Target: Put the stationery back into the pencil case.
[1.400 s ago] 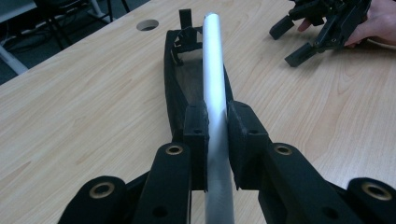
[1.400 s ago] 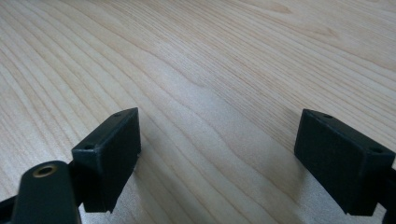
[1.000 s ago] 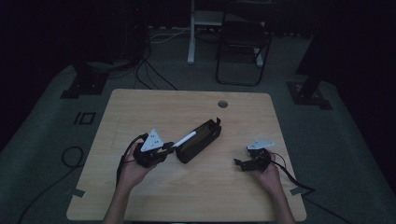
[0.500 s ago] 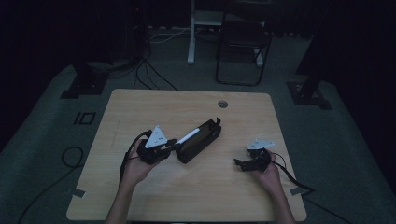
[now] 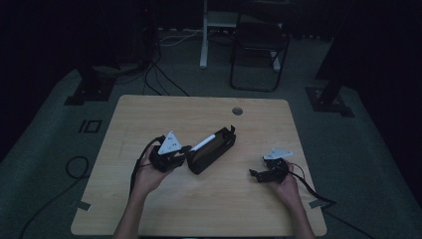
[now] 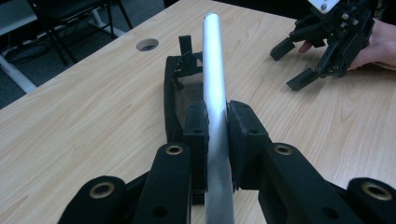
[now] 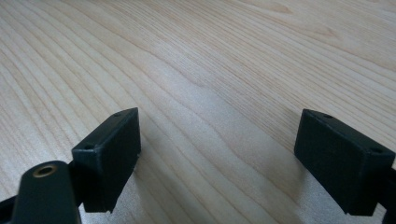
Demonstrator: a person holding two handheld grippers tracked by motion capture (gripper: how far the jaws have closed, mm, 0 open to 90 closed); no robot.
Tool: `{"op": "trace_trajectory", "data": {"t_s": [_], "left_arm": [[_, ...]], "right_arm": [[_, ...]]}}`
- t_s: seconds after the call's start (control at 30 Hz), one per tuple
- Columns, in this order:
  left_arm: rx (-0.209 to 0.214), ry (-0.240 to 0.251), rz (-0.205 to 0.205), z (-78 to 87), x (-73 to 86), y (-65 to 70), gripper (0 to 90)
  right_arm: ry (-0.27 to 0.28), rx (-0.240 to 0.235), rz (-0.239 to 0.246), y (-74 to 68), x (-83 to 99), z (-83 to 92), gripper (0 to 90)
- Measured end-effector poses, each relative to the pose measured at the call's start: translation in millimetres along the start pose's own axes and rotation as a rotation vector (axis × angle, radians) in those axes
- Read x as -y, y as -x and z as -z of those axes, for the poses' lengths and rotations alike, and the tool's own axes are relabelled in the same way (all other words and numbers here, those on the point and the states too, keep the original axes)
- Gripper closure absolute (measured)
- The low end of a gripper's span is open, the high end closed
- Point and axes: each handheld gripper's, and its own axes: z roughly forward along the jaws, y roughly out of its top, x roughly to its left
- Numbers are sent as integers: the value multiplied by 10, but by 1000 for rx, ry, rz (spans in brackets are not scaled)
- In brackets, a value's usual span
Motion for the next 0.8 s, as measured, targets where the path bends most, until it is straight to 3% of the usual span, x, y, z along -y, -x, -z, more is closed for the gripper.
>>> {"op": "trace_trajectory", "data": {"t_s": [0.8], "left_arm": [[-13, -6, 23, -133, -76, -26, 791]], "right_arm": [[0, 0, 0, 0, 0, 0, 142]]}}
